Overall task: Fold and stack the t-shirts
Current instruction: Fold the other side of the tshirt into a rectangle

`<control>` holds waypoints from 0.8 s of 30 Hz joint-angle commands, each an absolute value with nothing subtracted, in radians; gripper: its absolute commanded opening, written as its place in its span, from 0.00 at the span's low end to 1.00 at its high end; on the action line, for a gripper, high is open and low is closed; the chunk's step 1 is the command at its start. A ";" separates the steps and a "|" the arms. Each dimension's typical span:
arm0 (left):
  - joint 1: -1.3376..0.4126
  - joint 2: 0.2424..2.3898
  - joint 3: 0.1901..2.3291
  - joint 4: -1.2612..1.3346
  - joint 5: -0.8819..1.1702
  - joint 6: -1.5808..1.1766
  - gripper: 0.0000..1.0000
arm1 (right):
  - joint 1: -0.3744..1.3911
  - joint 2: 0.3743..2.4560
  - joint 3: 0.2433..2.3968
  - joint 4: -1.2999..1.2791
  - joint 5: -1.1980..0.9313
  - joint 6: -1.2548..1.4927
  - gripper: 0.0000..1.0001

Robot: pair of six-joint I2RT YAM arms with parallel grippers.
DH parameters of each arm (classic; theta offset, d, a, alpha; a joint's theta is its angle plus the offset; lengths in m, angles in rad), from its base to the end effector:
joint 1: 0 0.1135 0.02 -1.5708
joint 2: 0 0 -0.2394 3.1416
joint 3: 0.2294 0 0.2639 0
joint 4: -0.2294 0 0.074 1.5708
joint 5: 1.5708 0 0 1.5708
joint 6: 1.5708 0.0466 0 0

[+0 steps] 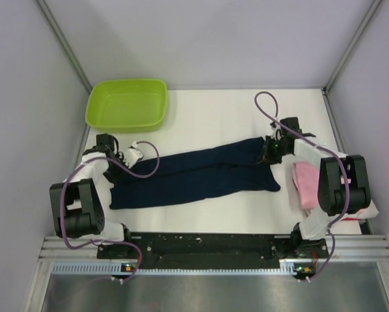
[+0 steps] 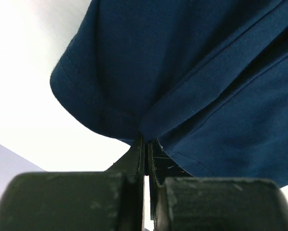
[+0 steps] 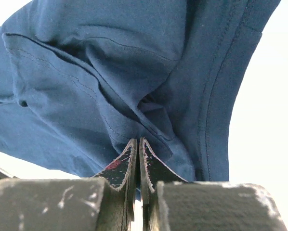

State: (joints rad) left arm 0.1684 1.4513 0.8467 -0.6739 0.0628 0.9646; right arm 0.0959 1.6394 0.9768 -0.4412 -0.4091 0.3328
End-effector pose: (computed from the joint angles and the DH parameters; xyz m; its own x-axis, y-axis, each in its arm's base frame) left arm 0.2684 0.0427 0.1391 -0.6607 0.7197 -0.2136 0.6907 0.6942 0.2026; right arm 0.3252 0.0499 0.1373 -0.9270 0.2120 -0.3095 0.0389 0.8749 0.4828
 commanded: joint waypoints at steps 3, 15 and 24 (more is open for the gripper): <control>0.169 1.474 0.851 -0.696 0.040 0.996 0.00 | 0.086 1.615 0.985 -0.426 -0.357 0.316 0.00; 0.172 1.451 0.864 -0.795 0.052 1.042 0.13 | 0.084 1.566 0.953 -0.494 -0.328 0.301 0.02; 0.190 1.342 1.063 -1.082 0.124 1.169 0.63 | 0.086 1.450 0.965 -0.522 -0.143 0.322 0.47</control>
State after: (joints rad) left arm 0.1761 1.4361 0.8852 -0.8875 0.0513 1.0779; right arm 0.0895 1.5764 0.9356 -0.5220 -0.2649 0.3176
